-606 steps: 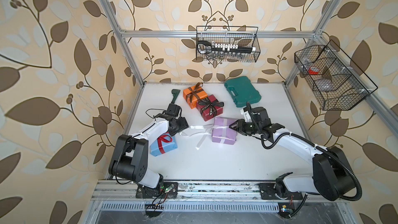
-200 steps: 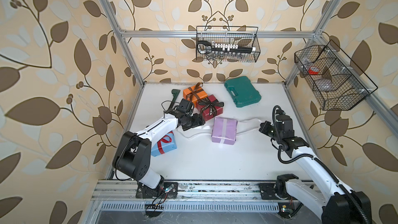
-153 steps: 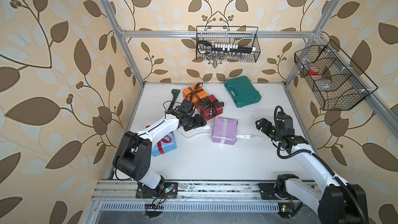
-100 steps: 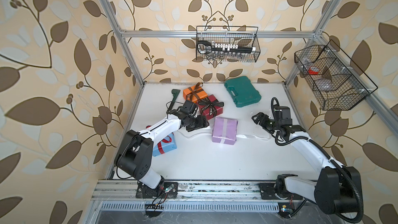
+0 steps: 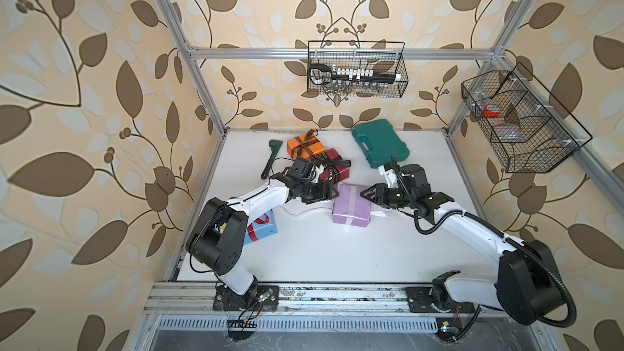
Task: Untie the ribbon bows on the gift boxes
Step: Pull the ribbon from the gift box.
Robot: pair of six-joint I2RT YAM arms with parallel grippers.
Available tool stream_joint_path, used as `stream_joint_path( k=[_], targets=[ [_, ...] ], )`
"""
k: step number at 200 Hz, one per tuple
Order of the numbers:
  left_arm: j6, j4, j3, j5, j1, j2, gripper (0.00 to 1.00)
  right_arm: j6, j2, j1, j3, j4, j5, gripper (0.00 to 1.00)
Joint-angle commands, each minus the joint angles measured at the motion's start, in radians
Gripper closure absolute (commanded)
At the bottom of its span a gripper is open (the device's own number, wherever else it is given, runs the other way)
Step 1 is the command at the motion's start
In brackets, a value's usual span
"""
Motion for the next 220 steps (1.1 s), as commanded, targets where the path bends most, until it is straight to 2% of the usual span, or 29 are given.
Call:
stream_joint_path(
  k=[1, 42, 99, 133, 179, 220],
  targets=[
    [0.032, 0.014, 0.021, 0.014, -0.023, 0.02, 0.24, 0.048, 0.031, 0.026, 0.005, 0.057, -0.026, 0.6],
    [0.057, -0.019, 0.043, -0.031, -0.049, 0.06, 0.25, 0.055, 0.077, 0.042, -0.002, 0.051, 0.031, 0.64],
    [0.059, -0.022, 0.04, -0.034, -0.059, 0.08, 0.34, 0.04, 0.141, 0.052, 0.003, 0.066, 0.131, 0.64],
    [0.064, -0.024, 0.04, -0.029, -0.064, 0.096, 0.41, 0.047, 0.197, 0.07, 0.007, 0.102, 0.119, 0.67],
    [0.065, -0.028, 0.036, -0.027, -0.071, 0.126, 0.44, 0.079, 0.279, 0.107, 0.029, 0.151, 0.098, 0.69],
    [0.066, -0.029, 0.03, -0.029, -0.073, 0.134, 0.44, 0.124, 0.291, 0.107, 0.002, 0.265, 0.044, 0.69]
  ],
)
